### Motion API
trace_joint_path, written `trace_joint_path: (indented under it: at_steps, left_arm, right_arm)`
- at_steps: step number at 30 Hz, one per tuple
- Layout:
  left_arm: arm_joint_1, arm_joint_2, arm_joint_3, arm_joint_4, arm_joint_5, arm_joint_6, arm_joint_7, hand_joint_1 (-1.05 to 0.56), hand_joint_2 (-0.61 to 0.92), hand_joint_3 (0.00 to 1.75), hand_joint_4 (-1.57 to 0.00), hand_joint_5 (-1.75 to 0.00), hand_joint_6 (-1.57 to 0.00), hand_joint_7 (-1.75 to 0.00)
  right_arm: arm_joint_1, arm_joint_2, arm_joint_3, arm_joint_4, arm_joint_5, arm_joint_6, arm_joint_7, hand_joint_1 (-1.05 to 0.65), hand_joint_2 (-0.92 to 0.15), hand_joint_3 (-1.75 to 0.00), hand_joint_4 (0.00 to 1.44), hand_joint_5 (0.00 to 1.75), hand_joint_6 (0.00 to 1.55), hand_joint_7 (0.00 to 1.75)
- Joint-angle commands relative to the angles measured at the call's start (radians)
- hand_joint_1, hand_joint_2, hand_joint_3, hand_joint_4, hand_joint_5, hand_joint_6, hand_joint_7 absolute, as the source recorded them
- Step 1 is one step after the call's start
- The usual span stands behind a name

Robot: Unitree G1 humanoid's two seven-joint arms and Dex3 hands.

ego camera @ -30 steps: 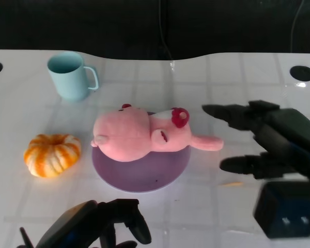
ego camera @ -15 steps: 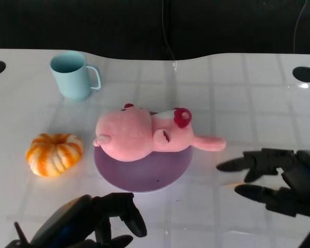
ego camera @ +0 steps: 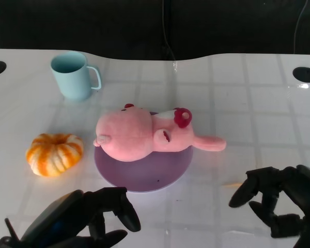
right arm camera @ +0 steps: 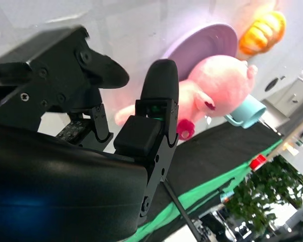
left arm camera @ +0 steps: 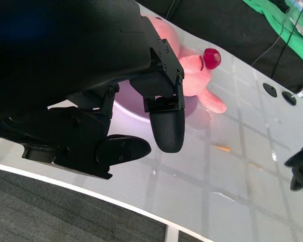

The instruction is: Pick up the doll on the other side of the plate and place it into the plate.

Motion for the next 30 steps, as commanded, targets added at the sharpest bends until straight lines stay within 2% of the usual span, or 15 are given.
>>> trace_joint_path:
  at_steps: [1, 6, 19, 30]
  left_arm:
    - [0.007, 0.009, 0.01, -0.001, -0.007, 0.0, -0.002, -0.14, 0.92, 0.46, -0.61, -1.56, -0.62, -1.19]
    - [0.0, 0.012, 0.011, 0.016, -0.006, -0.026, 0.003, -0.16, 0.92, 0.44, -0.62, -1.56, -0.62, -1.2]
    - [0.001, 0.014, 0.014, 0.017, -0.004, -0.033, 0.002, -0.15, 0.91, 0.45, -0.65, -1.56, -0.63, -1.19]
    - [0.006, 0.017, 0.02, -0.005, -0.013, -0.003, -0.013, -0.17, 0.92, 0.44, -0.63, -1.52, -0.62, -1.15]
  right_arm:
    - [0.003, -0.022, 0.002, -0.006, -0.013, 0.017, 0.017, 0.06, -0.33, -1.32, 0.87, 1.73, 0.86, 1.27]
    - [0.001, -0.015, 0.006, -0.016, -0.019, 0.067, 0.036, 0.06, -0.36, -1.3, 0.85, 1.75, 0.8, 1.4]
    - [-0.005, -0.025, 0.024, -0.058, -0.04, 0.143, 0.076, 0.07, -0.39, -1.23, 0.84, 1.75, 0.79, 1.38]
    - [-0.017, -0.04, 0.023, -0.054, -0.03, 0.135, 0.095, 0.05, -0.38, -1.24, 0.86, 1.7, 0.84, 1.34]
